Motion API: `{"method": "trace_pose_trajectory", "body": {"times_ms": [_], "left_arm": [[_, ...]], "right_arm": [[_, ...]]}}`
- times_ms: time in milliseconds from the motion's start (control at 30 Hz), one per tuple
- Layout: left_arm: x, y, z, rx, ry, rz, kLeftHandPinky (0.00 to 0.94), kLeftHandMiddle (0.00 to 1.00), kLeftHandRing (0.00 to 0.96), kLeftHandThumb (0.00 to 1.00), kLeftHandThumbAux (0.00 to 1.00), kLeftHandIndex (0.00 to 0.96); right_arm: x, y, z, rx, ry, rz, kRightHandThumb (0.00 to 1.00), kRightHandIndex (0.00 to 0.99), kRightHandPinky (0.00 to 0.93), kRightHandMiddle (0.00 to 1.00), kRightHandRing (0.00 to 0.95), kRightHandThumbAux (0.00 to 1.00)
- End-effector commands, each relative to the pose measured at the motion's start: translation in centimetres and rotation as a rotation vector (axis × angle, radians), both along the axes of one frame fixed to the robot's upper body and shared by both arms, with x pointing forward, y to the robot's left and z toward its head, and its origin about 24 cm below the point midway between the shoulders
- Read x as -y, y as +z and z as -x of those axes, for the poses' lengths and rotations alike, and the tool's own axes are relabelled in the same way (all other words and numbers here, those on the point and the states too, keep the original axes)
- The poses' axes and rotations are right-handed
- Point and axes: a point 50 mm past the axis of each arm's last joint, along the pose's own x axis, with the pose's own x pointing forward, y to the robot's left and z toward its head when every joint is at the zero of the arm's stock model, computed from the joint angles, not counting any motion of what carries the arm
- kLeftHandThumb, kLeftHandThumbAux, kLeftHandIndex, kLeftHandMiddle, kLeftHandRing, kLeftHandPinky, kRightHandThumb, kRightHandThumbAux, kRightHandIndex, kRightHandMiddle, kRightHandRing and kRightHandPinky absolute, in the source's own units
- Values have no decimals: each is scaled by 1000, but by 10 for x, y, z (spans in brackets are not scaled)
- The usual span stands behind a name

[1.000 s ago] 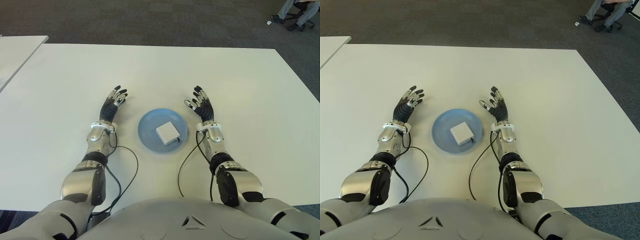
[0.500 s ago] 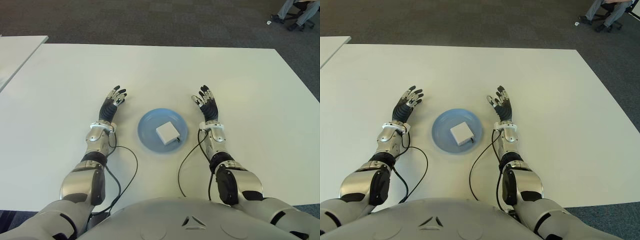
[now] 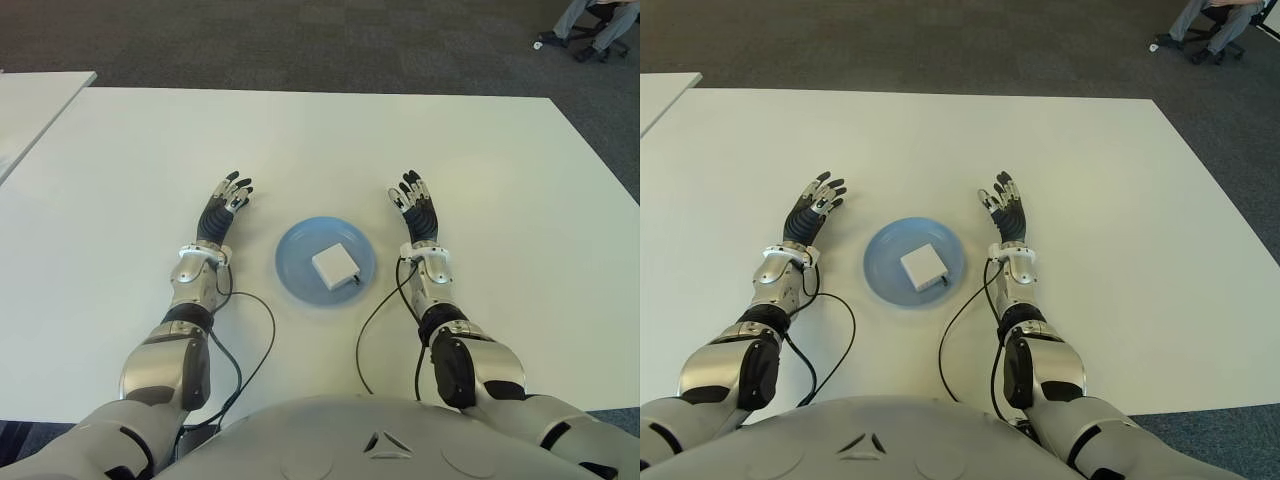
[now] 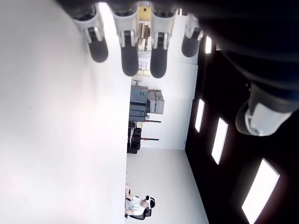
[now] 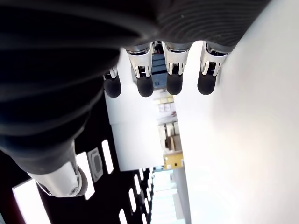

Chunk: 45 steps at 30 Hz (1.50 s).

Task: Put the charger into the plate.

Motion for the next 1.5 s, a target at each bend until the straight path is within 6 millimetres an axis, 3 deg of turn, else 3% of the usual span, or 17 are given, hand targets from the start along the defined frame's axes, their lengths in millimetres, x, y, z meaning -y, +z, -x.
{"method": "trace_pose_trajectory", "body": {"times_ms": [33,633,1500], "left_arm": [[-1,-36,33,-212,19,21,121,164,151,0,476,10],[1,-37,36,-190,58,26,117,136,125,0,470,5],[2,-36,37,-169,114,16,109,122,113,0,490,8]], "right_arm": [[-2,-15,6,-111,-16,-2,0,7,1,33,3,664],[-7,-27,9,-234,18,34,0,0,0,0,0,660],[-19,-31,10,-270,91,70,0,0,0,0,0,641]]}}
